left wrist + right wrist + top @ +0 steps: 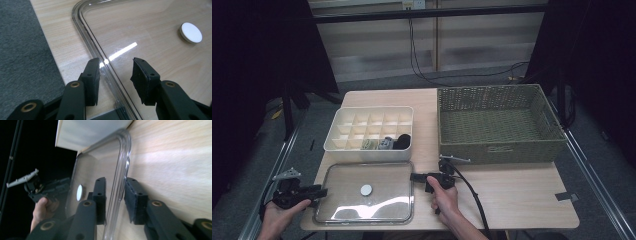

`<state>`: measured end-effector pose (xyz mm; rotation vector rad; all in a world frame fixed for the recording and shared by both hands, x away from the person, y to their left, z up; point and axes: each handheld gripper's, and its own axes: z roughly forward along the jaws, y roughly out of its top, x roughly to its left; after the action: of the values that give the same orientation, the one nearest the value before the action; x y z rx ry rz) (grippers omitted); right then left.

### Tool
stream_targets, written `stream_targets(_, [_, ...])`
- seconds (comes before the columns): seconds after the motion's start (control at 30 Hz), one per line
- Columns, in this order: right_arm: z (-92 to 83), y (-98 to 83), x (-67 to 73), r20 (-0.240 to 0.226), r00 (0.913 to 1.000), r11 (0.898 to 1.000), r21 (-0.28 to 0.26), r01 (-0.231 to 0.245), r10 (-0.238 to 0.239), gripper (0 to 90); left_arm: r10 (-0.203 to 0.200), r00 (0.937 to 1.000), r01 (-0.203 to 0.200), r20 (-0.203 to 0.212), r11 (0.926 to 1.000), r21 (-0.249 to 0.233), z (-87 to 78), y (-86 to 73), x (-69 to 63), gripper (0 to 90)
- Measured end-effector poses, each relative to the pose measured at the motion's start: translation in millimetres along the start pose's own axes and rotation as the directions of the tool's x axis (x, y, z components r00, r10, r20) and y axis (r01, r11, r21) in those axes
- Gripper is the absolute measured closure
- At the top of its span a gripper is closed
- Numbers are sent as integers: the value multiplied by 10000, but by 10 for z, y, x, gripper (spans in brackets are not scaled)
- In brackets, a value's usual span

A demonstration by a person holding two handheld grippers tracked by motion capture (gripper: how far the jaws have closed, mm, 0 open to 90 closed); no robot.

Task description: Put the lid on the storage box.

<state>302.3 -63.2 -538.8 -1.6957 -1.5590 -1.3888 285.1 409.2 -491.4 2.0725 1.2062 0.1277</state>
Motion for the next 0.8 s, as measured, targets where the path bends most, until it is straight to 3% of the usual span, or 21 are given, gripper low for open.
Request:
stream_targets(0.13, [9,23,55,282,9956,9953,413,877,-889,743,-2,10000,2,-24,10000,-11,-3,-3,0,577])
stream_targets(0.27, [4,64,65,260,9855,9819,933,1649,-1680,737,-19,10000,19,-22,10000,-2,-2,-2,-3,577])
stream_targets(0.63, [41,95,84,-304,9733,9592,1653,2295,-2276,699,-136,9999,137,12,9999,-99,-1,-16,-13,572])
stream_targets(0.8, [73,84,108,-520,9629,9447,1862,2699,-2649,666,-150,9999,151,54,9998,-146,3,-17,-8,566])
